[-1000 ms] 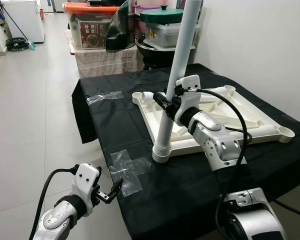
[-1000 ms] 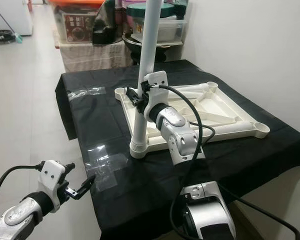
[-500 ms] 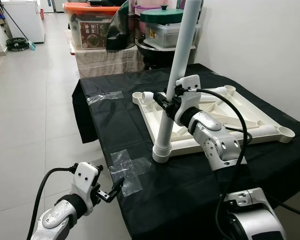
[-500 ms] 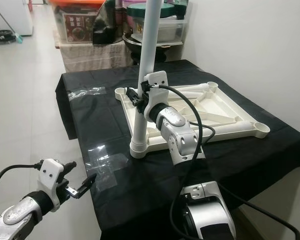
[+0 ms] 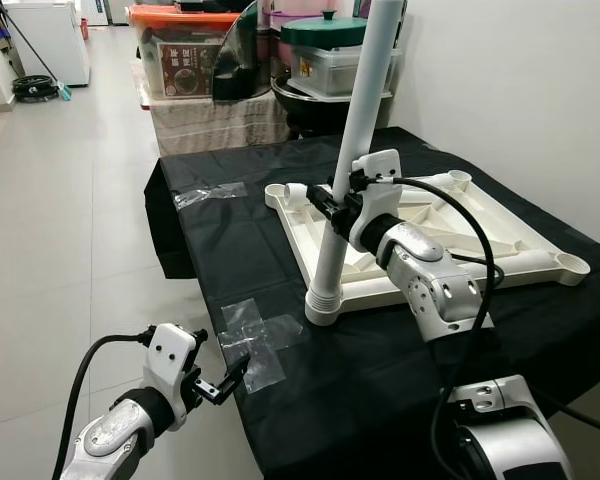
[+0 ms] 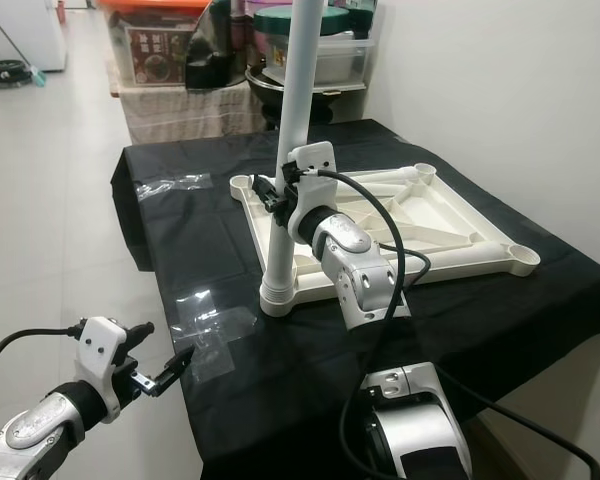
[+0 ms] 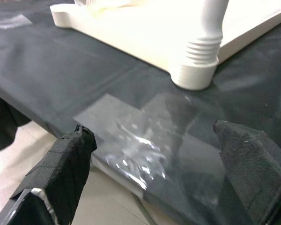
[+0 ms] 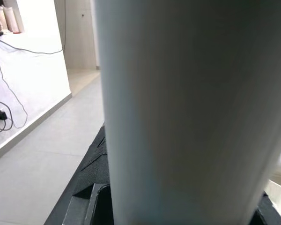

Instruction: Building children table

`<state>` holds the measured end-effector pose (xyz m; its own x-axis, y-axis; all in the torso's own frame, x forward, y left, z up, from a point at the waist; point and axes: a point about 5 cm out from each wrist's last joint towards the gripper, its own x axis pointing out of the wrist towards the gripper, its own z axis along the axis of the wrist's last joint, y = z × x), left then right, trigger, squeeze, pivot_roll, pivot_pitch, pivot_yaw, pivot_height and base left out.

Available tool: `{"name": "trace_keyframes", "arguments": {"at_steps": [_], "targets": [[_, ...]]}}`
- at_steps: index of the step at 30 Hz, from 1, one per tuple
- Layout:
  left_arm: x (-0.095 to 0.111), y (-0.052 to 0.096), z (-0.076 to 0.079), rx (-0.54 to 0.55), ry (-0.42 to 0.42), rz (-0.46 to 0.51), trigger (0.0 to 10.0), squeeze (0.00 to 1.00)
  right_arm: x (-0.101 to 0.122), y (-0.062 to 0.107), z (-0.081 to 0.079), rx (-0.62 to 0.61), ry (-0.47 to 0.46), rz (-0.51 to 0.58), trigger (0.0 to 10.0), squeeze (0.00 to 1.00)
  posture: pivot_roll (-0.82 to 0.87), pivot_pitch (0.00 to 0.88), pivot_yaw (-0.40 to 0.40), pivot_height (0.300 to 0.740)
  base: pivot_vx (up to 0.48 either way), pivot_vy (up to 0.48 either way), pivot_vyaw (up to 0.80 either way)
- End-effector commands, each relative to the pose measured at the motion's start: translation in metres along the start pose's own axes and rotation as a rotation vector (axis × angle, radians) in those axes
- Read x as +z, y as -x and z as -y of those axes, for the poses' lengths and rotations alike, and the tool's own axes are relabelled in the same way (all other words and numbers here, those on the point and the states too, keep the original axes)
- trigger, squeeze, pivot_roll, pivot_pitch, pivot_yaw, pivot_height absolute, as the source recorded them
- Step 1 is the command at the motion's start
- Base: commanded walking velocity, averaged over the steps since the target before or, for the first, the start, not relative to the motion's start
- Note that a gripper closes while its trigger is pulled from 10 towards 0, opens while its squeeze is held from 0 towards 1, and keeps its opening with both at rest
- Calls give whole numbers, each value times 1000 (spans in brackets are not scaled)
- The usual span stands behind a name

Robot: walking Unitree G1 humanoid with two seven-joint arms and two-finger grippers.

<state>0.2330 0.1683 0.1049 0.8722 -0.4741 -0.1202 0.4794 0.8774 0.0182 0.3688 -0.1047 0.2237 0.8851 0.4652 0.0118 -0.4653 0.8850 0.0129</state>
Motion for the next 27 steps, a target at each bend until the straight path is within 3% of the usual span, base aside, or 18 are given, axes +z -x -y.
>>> {"name": "trace_keyframes", "arguments": {"at_steps": [1,27], "targets": [[0,1,-1,5,6,4,10000,0,-32,7,15,-75,1,-145,10000,0,7,0,-45,740,0,0,0],[-2,1,3,-8,-1,-15,10000,0,-32,8,14,-70,-2,-148,10000,0,5,0,-43,740,0,0,0]]}}
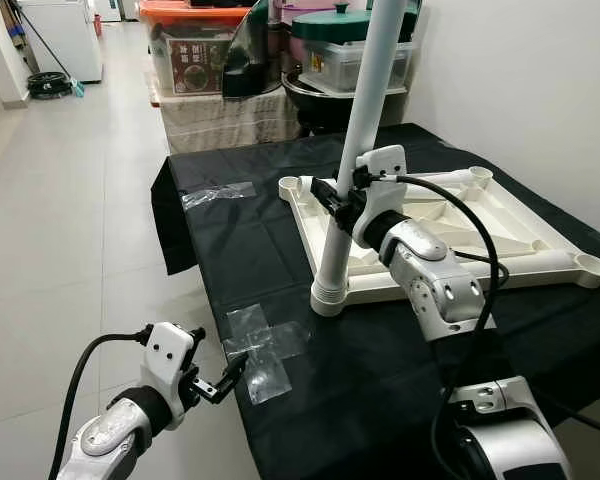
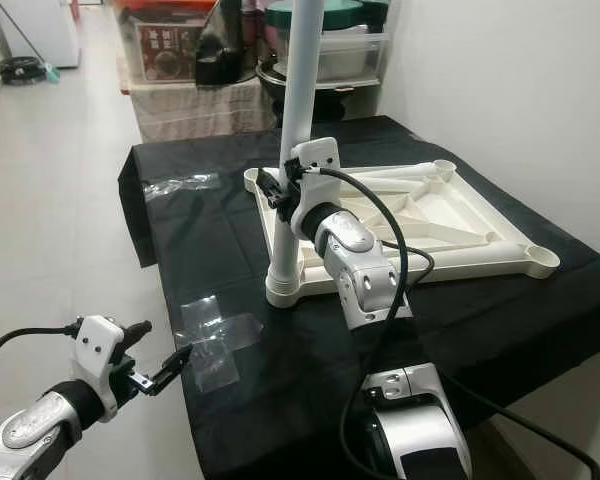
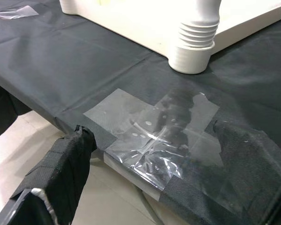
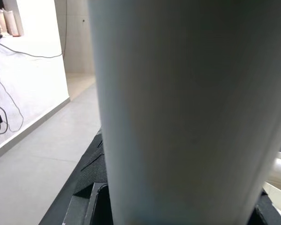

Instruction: Building children table

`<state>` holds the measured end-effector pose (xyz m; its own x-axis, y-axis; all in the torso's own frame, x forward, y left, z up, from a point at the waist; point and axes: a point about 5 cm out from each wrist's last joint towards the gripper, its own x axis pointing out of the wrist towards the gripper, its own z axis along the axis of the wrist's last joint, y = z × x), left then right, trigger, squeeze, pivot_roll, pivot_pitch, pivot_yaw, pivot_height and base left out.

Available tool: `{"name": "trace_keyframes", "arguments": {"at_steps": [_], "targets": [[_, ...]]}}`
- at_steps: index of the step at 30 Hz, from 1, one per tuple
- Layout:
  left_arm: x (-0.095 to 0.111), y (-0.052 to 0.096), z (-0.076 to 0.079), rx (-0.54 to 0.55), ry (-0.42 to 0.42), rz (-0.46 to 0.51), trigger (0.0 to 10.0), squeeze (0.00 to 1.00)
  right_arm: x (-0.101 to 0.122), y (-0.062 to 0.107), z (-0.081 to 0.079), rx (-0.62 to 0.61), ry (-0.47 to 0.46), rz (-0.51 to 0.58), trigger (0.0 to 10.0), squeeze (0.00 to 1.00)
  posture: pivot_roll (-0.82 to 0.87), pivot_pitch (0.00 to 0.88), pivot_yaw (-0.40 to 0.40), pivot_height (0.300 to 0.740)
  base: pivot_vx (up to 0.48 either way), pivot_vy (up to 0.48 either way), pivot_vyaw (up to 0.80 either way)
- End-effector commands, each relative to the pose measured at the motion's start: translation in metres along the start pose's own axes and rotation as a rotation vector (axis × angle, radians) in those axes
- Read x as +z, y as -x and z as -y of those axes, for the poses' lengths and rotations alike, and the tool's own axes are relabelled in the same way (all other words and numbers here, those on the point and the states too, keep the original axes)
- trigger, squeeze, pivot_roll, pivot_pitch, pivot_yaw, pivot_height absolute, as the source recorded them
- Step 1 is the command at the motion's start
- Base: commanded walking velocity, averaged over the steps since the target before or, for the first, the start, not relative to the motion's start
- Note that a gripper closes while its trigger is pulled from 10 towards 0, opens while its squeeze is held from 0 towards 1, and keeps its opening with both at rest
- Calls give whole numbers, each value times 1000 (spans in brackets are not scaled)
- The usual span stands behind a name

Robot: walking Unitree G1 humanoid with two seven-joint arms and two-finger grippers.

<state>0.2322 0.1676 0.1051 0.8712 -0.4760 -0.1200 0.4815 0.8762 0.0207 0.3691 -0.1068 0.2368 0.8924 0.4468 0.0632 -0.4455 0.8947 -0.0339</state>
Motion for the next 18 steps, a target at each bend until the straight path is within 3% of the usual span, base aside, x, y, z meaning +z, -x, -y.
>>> {"name": "trace_keyframes", "arguments": {"at_steps": [1,18], "targets": [[-3,0,1,-6,2,-16,10000,0,-45,9,10,-46,-46,-200,10000,0,5,0,-43,740,0,0,0],[-4,0,1,-4,0,-22,10000,0,-44,8,10,-48,-50,-195,10000,0,5,0,-43,740,0,0,0]]}}
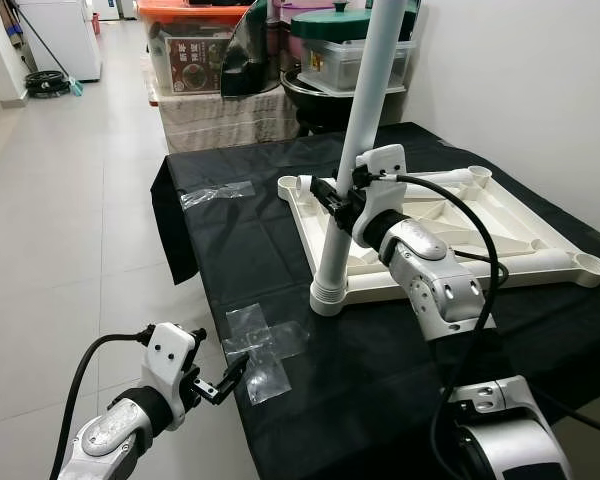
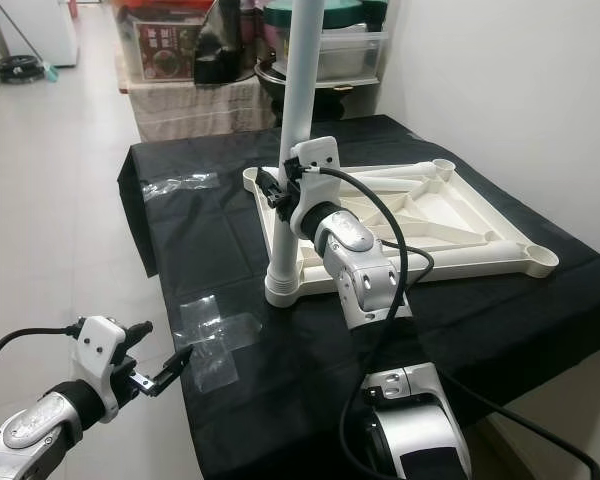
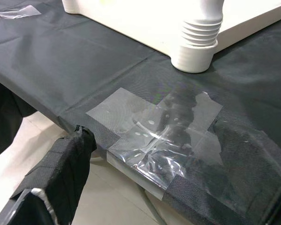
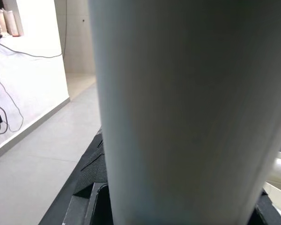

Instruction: Building children table

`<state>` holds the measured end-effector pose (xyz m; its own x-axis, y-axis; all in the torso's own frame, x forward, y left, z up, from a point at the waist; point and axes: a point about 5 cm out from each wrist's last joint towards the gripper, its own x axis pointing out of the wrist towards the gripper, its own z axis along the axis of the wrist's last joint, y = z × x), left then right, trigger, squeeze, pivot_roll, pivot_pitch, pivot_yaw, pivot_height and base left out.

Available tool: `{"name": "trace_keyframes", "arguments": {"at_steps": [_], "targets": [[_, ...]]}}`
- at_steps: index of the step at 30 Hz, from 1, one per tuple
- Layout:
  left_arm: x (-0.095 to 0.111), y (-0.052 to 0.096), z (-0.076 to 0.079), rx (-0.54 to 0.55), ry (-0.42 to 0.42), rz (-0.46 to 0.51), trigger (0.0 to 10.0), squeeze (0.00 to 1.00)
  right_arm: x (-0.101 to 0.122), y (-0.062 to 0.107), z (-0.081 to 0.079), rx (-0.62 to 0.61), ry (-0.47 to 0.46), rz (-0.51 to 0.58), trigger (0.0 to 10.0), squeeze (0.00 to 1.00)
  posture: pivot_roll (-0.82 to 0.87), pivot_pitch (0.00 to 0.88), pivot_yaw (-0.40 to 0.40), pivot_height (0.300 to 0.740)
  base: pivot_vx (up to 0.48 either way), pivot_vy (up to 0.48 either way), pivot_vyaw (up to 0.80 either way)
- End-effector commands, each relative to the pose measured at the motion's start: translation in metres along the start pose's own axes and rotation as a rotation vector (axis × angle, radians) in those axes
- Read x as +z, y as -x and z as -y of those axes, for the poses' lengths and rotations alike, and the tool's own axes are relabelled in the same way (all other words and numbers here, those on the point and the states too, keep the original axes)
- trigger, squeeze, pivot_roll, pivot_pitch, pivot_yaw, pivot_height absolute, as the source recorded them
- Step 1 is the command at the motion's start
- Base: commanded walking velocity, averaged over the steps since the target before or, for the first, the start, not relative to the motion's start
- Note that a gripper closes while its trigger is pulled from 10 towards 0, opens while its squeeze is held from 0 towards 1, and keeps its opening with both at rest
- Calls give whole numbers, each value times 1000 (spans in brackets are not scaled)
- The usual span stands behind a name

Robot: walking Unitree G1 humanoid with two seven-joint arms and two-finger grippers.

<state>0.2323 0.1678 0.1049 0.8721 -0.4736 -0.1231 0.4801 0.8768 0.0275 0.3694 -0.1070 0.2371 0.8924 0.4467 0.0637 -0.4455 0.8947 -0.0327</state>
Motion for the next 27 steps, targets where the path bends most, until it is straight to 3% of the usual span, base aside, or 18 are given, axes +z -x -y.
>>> {"name": "trace_keyframes", "arguments": {"at_steps": [1,23,24,27], "targets": [[-4,0,1,-6,6,-19,10000,0,-44,8,10,-48,-49,-195,10000,0,5,0,-43,740,0,0,0],[-4,-3,2,-14,10,-16,10000,0,-34,6,14,-52,-43,-168,10000,0,-5,0,-37,740,0,0,0],[-4,-3,3,-15,10,-16,10000,0,-34,6,14,-52,-43,-165,10000,98,-5,0,-36,740,0,0,0],[-4,-3,3,-17,10,-17,10000,0,-33,6,14,-52,-45,-162,10000,98,-5,0,-36,740,0,0,0]]}}
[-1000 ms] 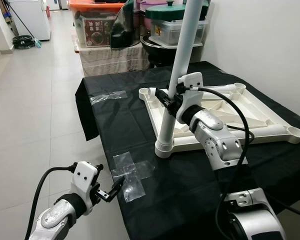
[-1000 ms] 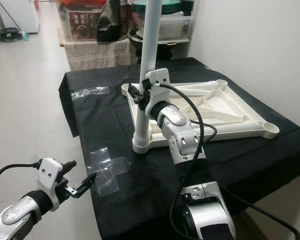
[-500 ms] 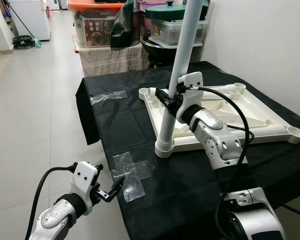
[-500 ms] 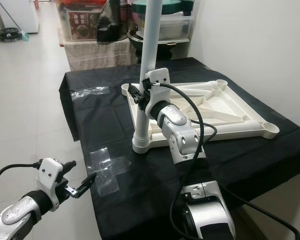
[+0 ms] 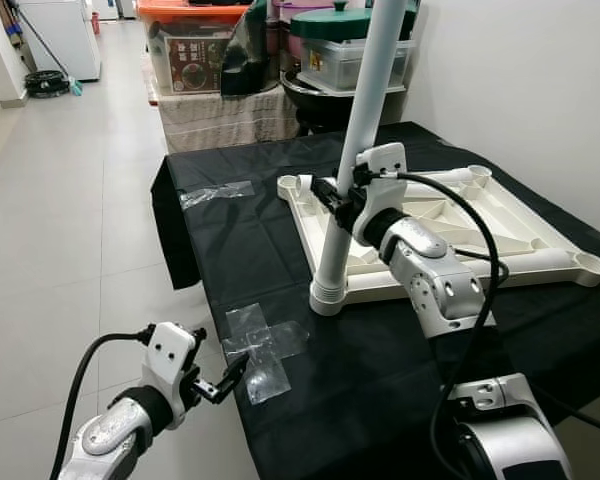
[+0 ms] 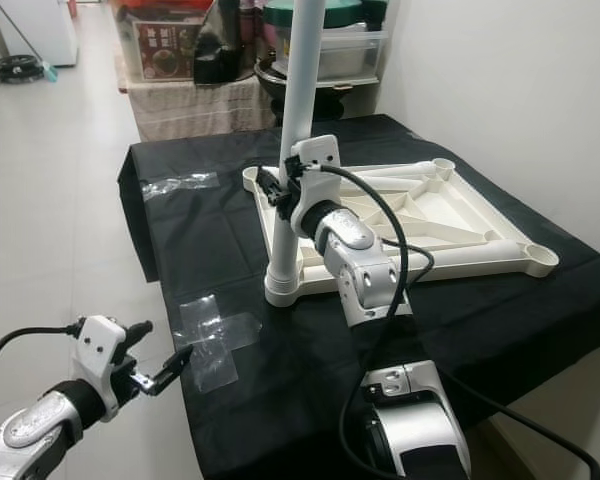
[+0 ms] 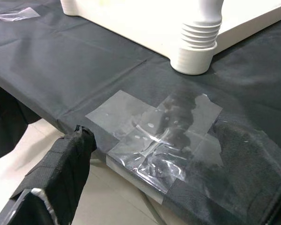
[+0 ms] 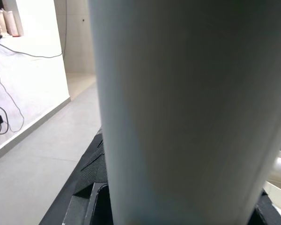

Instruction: Building children table

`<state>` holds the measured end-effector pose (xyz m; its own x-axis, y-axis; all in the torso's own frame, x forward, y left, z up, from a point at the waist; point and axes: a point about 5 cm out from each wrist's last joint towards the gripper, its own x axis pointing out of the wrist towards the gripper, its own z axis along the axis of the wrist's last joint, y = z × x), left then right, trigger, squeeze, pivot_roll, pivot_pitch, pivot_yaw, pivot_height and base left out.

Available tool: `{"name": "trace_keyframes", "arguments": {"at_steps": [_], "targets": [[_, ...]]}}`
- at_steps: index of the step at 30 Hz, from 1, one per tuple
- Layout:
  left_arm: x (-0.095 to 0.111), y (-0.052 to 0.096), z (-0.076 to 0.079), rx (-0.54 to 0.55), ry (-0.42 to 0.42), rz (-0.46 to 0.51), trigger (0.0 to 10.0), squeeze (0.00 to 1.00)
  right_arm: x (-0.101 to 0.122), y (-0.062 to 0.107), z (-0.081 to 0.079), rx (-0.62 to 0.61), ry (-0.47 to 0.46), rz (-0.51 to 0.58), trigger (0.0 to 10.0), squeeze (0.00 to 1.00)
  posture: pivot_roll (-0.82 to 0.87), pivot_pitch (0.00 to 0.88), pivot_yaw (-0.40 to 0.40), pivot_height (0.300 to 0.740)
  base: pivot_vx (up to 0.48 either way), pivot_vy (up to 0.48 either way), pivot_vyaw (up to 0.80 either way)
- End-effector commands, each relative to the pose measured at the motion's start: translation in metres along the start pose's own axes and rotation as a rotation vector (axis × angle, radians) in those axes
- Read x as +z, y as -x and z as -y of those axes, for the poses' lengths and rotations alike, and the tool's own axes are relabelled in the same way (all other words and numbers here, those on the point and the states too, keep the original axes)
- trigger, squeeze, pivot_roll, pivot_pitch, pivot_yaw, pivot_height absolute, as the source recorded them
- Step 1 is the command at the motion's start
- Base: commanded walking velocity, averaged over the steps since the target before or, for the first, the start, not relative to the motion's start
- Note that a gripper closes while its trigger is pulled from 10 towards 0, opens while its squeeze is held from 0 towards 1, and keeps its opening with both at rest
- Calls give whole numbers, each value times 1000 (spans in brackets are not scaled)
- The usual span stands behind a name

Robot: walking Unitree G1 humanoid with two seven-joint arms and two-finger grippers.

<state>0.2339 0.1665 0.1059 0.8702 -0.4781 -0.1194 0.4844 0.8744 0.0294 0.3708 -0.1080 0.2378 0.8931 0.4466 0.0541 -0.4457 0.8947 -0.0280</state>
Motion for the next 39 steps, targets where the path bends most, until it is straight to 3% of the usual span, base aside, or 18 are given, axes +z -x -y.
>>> {"name": "trace_keyframes", "arguments": {"at_steps": [1,7,8,13,19,23,26,27,32,37,39], "targets": [[-5,-1,3,-12,14,-21,10000,0,-33,7,11,-49,-40,-147,10000,584,-5,0,-36,740,0,0,0],[-5,0,2,-12,15,-20,10000,0,-27,5,9,-38,-43,-124,10000,584,-1,0,-36,740,0,0,0],[-5,-1,2,-11,15,-19,10000,0,-23,5,9,-38,-42,-109,10000,1000,-3,0,-36,740,0,0,0],[-5,-1,2,-13,16,-18,10000,0,-15,6,10,-37,-42,-78,10000,1000,-2,0,-36,740,0,0,0],[-5,-1,2,-15,15,-19,10000,0,10,9,4,-2,-40,9,10000,1000,-7,0,-29,740,0,0,0],[-6,-2,2,-16,12,-20,10000,0,10,10,3,4,-49,4,10000,1000,-9,0,-27,740,0,0,0],[-5,-2,1,-16,10,-20,10000,0,0,11,6,-24,-24,-59,10000,1000,-7,0,-28,740,0,0,0],[-5,-2,1,-15,8,-20,10000,0,-4,12,9,-44,-22,-83,10000,0,-4,0,-29,740,0,0,0],[-5,1,-7,13,6,-20,10000,0,-9,13,12,-80,-25,-112,10000,0,-4,0,-29,740,0,0,0],[-5,10,-29,80,-39,-38,10000,0,-9,12,10,-91,-44,-110,10000,0,2,0,-33,740,0,0,0],[3,16,-53,170,-60,-16,10000,0,-10,12,8,-94,-60,-108,10000,0,8,0,-35,740,0,0,0]]}}
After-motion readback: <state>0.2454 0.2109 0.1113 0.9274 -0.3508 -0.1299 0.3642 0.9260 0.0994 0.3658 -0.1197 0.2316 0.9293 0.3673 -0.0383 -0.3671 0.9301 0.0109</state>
